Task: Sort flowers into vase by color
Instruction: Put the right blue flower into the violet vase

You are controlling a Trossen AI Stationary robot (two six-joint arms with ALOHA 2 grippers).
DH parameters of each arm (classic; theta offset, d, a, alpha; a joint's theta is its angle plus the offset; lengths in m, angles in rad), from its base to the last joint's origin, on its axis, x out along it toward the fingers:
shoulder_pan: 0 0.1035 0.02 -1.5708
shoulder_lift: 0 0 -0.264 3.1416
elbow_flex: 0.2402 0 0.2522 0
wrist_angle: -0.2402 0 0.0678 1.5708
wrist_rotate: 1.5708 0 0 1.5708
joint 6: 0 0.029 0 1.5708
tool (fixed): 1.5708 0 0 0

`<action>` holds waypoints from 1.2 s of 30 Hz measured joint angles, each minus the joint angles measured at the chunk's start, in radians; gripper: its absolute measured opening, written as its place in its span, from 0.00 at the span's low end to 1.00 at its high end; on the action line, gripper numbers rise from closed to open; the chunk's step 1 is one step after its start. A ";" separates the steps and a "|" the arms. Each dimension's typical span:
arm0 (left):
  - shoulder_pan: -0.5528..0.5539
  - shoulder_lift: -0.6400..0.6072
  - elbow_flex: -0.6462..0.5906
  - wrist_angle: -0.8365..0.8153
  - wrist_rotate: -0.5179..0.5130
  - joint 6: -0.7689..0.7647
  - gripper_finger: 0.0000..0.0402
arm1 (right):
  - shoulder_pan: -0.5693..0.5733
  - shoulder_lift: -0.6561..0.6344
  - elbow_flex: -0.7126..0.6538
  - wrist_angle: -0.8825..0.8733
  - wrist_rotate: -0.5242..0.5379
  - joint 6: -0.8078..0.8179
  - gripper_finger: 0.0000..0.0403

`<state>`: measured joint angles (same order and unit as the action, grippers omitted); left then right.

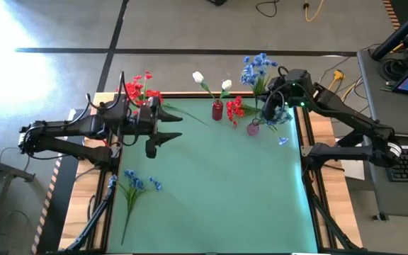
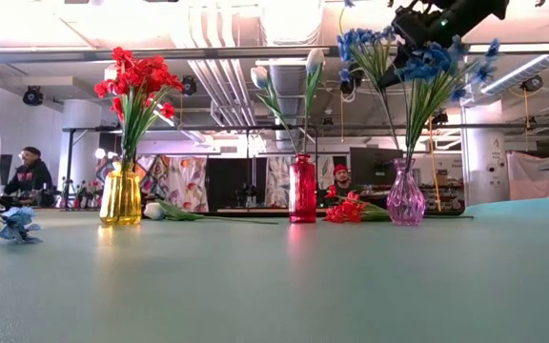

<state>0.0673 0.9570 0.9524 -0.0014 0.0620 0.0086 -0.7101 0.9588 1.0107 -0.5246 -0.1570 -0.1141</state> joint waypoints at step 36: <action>0.000 -0.064 -0.007 -0.079 -0.030 0.039 0.55 | 0.000 0.073 -0.003 -0.062 0.001 0.039 0.12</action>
<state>0.0673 0.8933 0.9455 -0.0799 0.0319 0.0475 -0.7097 1.0321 1.0073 -0.5869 -0.1558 -0.0752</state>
